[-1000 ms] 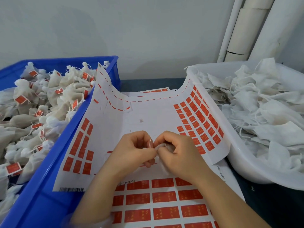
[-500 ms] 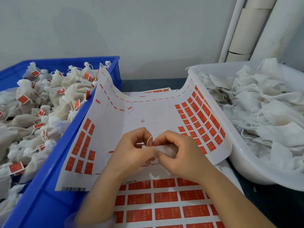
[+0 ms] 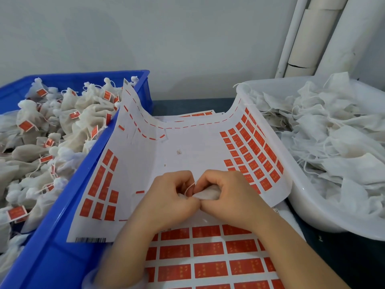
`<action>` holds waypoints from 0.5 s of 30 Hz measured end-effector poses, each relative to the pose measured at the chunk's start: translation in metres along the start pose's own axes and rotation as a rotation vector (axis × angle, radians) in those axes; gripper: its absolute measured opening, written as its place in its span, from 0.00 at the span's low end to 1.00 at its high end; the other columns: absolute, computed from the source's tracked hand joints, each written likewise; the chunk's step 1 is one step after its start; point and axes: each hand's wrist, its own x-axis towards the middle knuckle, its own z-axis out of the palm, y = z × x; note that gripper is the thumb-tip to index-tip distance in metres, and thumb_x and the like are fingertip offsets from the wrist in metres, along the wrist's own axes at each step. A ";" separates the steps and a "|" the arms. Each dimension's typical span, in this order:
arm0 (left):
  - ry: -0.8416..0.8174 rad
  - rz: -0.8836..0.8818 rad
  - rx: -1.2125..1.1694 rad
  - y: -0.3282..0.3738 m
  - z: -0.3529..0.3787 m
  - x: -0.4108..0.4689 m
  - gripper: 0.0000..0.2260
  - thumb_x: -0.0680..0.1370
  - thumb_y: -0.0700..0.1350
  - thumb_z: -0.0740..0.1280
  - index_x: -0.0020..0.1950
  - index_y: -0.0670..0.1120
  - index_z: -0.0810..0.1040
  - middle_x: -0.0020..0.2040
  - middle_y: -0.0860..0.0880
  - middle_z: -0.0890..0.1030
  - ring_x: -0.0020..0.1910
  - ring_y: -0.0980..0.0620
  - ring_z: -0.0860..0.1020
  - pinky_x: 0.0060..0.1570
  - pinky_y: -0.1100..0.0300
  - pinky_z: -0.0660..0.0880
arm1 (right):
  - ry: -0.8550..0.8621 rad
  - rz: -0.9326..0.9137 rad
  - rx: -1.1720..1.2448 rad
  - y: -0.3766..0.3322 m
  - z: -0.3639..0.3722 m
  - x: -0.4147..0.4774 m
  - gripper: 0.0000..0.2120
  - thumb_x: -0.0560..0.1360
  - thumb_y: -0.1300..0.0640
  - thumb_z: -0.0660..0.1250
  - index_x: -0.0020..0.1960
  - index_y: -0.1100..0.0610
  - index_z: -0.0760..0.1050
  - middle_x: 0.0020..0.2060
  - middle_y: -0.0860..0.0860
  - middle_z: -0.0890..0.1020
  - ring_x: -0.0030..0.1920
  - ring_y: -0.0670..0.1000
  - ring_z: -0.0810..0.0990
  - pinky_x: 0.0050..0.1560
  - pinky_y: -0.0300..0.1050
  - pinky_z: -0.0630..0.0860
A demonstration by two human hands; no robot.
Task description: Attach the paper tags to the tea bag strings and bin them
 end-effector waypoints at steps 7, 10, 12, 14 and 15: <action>-0.011 0.088 0.002 0.000 0.001 -0.001 0.03 0.63 0.44 0.62 0.35 0.47 0.70 0.27 0.51 0.69 0.27 0.58 0.66 0.28 0.64 0.65 | -0.051 -0.002 0.115 -0.003 -0.002 0.000 0.14 0.68 0.63 0.69 0.39 0.42 0.77 0.38 0.40 0.81 0.42 0.39 0.79 0.42 0.31 0.75; -0.022 0.072 -0.045 0.003 -0.003 -0.002 0.03 0.63 0.44 0.62 0.34 0.46 0.70 0.26 0.53 0.68 0.27 0.58 0.65 0.28 0.64 0.65 | -0.056 0.006 0.187 -0.003 -0.003 0.000 0.14 0.68 0.63 0.68 0.40 0.43 0.78 0.39 0.41 0.82 0.43 0.40 0.79 0.43 0.30 0.75; -0.041 0.058 -0.095 0.006 -0.005 -0.003 0.02 0.63 0.43 0.62 0.33 0.45 0.70 0.25 0.53 0.68 0.27 0.58 0.66 0.29 0.61 0.66 | -0.059 0.011 0.217 -0.003 -0.003 -0.001 0.13 0.70 0.64 0.68 0.41 0.44 0.79 0.40 0.42 0.83 0.44 0.41 0.80 0.44 0.32 0.76; -0.055 0.051 -0.150 0.007 -0.008 -0.004 0.03 0.62 0.42 0.62 0.33 0.43 0.69 0.26 0.52 0.68 0.27 0.56 0.67 0.29 0.58 0.66 | -0.064 0.006 0.235 -0.003 -0.002 -0.001 0.14 0.70 0.64 0.68 0.41 0.44 0.80 0.40 0.42 0.83 0.44 0.41 0.80 0.43 0.30 0.75; -0.052 0.050 -0.172 0.008 -0.008 -0.004 0.04 0.62 0.42 0.62 0.32 0.43 0.69 0.26 0.50 0.68 0.27 0.55 0.67 0.29 0.57 0.67 | -0.063 0.004 0.242 -0.003 -0.002 -0.001 0.14 0.71 0.64 0.68 0.41 0.44 0.80 0.40 0.41 0.83 0.44 0.41 0.79 0.43 0.29 0.74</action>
